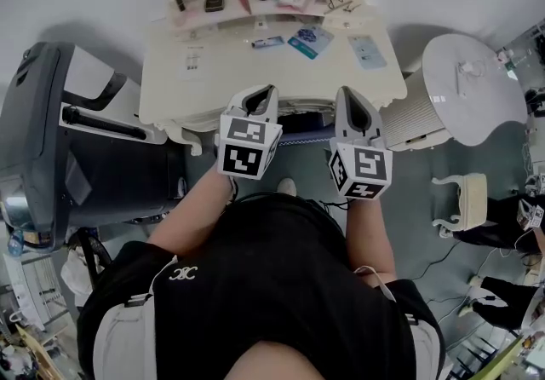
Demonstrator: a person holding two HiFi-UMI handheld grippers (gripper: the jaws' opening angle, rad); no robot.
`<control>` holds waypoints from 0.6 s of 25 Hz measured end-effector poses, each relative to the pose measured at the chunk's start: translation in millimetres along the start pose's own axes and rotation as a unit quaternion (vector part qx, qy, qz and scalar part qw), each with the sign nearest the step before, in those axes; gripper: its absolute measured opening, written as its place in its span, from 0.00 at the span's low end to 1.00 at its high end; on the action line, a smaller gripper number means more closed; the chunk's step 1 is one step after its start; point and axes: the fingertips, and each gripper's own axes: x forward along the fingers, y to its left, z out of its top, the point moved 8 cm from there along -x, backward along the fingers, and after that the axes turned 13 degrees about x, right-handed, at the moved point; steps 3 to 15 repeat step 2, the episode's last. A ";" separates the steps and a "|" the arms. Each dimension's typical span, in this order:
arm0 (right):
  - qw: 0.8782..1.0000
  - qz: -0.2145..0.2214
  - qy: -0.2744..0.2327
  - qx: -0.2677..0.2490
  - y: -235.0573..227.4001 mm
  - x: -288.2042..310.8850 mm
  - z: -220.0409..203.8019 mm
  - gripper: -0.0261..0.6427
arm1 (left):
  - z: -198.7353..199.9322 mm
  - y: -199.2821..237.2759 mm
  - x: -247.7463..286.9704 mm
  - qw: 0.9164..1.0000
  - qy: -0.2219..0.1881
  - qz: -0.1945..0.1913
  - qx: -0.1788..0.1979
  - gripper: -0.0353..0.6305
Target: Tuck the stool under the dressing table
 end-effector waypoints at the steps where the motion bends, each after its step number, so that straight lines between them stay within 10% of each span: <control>1: 1.000 -0.001 0.003 0.003 -2.0 0.5 -1.0 0.05 | 0.8 -1.3 1.3 1.000 0.001 -0.001 0.003 0.06; 15: 1.000 -0.001 0.005 0.005 -4.1 1.0 -2.1 0.05 | 1.6 -2.5 2.5 1.000 0.001 -0.002 0.007 0.06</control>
